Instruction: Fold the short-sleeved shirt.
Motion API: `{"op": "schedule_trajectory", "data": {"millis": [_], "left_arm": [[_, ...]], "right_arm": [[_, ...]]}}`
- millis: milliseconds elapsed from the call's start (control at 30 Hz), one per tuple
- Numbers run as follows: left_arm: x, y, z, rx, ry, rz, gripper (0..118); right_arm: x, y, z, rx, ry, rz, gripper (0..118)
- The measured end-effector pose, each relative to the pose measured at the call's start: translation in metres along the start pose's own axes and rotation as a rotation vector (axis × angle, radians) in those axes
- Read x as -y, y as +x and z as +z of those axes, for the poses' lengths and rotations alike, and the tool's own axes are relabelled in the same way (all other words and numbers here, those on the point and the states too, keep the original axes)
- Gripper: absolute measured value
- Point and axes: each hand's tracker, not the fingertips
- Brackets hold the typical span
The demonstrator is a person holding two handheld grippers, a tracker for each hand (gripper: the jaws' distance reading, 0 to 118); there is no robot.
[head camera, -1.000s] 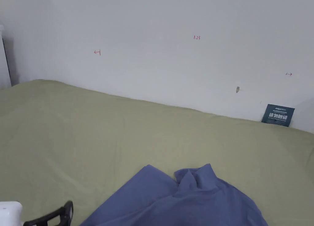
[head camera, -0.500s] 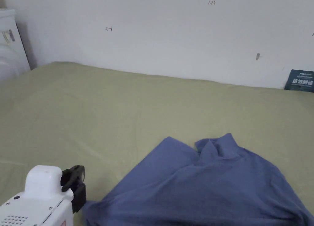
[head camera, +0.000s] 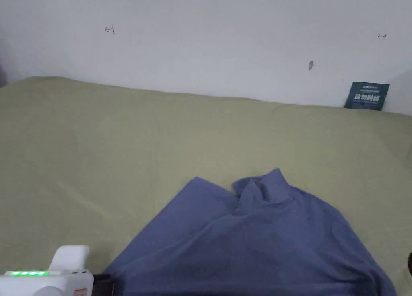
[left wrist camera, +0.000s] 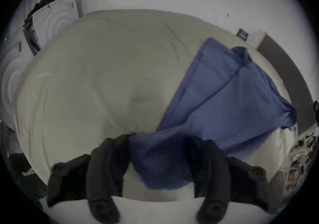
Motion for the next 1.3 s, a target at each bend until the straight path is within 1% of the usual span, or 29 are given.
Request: {"op": "schedule_trajectory", "data": {"millis": [67, 100, 133, 167, 233, 267, 300, 333, 367, 400, 433, 467, 500, 533, 600, 633, 700, 800, 833, 867, 900, 933, 967, 1000, 1033, 1100, 1133, 1200, 1300], "left_arm": [[0.0, -0.002, 0.008, 0.059, 0.087, 0.019, 8], [0.003, -0.003, 0.011, 0.135, 0.085, 0.046, 8], [0.004, 0.0, 0.013, 0.13, 0.084, 0.064, 8], [0.004, 0.003, 0.012, 0.073, 0.066, 0.038, 8], [0.006, 0.004, 0.013, 0.078, 0.065, 0.008, 8], [0.008, 0.004, 0.012, 0.072, 0.077, 0.0, 8], [0.008, 0.002, 0.01, 0.077, 0.07, 0.007, 8], [0.008, 0.0, 0.008, 0.082, 0.065, 0.022, 8], [0.009, -0.001, 0.009, 0.09, 0.071, 0.05, 8], [0.009, -0.002, 0.009, 0.096, 0.067, 0.057, 8], [0.009, -0.003, 0.008, 0.098, 0.065, 0.057, 8], [0.009, -0.003, 0.008, 0.101, 0.063, 0.06, 8], [0.009, -0.003, 0.008, 0.102, 0.062, 0.062, 8], [0.009, -0.002, 0.008, 0.102, 0.06, 0.059, 8], [0.009, -0.003, 0.008, 0.102, 0.055, 0.058, 8], [0.008, 0.0, 0.01, 0.103, 0.054, 0.057, 8], [0.009, -0.001, 0.008, 0.107, 0.056, 0.048, 8], [0.01, -0.003, 0.009, 0.122, 0.06, 0.056, 8], [0.011, -0.004, 0.009, 0.128, 0.062, 0.068, 8], [0.011, -0.004, 0.008, 0.133, 0.062, 0.076, 8], [0.011, -0.005, 0.008, 0.137, 0.063, 0.084, 8], [0.011, -0.005, 0.008, 0.141, 0.064, 0.091, 8], [0.011, -0.005, 0.008, 0.143, 0.063, 0.097, 8], [0.01, -0.005, 0.008, 0.144, 0.062, 0.1, 8], [0.008, -0.005, 0.008, 0.144, 0.058, 0.098, 8], [0.005, -0.005, 0.011, 0.146, 0.05, 0.094, 8], [0.004, -0.006, 0.013, 0.148, 0.049, 0.097, 8], [0.0, -0.008, 0.018, 0.157, 0.054, 0.101, 8], [-0.014, -0.011, 0.033, 0.212, 0.117, 0.1, 8]], "right_arm": [[-0.013, 0.002, -0.027, -0.05, -0.025, 0.05, 0], [-0.022, 0.003, -0.044, -0.063, -0.031, 0.07, 0], [-0.031, 0.004, -0.061, -0.09, -0.042, 0.078, 0], [-0.043, 0.006, -0.085, -0.133, -0.068, 0.073, 0], [-0.065, 0.008, -0.139, -0.229, -0.119, 0.064, 0], [-0.075, 0.008, -0.17, -0.258, -0.158, 0.088, 0], [-0.084, 0.006, -0.203, -0.288, -0.212, 0.114, 0], [-0.091, 0.006, -0.235, -0.361, -0.3, 0.131, 0], [-0.098, 0.003, -0.271, -0.402, -0.385, 0.153, 5], [-0.102, -0.003, -0.297, -0.406, -0.446, 0.18, 24], [-0.103, -0.005, -0.324, -0.432, -0.521, 0.197, 73], [-0.101, -0.009, -0.35, -0.448, -0.603, 0.218, 104], [-0.097, -0.013, -0.372, -0.43, -0.669, 0.248, 115], [-0.09, -0.017, -0.389, -0.393, -0.723, 0.267, 116], [-0.082, -0.021, -0.416, -0.366, -0.716, 0.262, 114], [-0.079, -0.022, -0.426, -0.359, -0.72, 0.247, 111], [-0.068, -0.021, -0.441, -0.361, -0.778, 0.204, 111], [-0.053, -0.023, -0.453, -0.306, -0.864, 0.249, 111], [-0.05, -0.025, -0.453, -0.305, -0.888, 0.252, 108], [-0.048, -0.026, -0.451, -0.328, -0.895, 0.234, 97], [-0.046, -0.028, -0.449, -0.348, -0.916, 0.21, 74], [-0.045, -0.031, -0.446, -0.348, -0.926, 0.207, 61], [-0.048, -0.035, -0.438, -0.282, -0.879, 0.255, 53], [-0.051, -0.035, -0.436, -0.314, -0.892, 0.22, 14], [-0.052, -0.035, -0.436, -0.334, -0.915, 0.189, 0], [-0.064, -0.033, -0.426, -0.298, -0.871, 0.138, 0], [-0.071, -0.032, -0.42, -0.311, -0.841, 0.123, 0], [-0.09, -0.025, -0.408, -0.326, -0.753, 0.144, 0], [-0.122, -0.011, -0.384, -0.327, -0.674, 0.099, 0]]}}
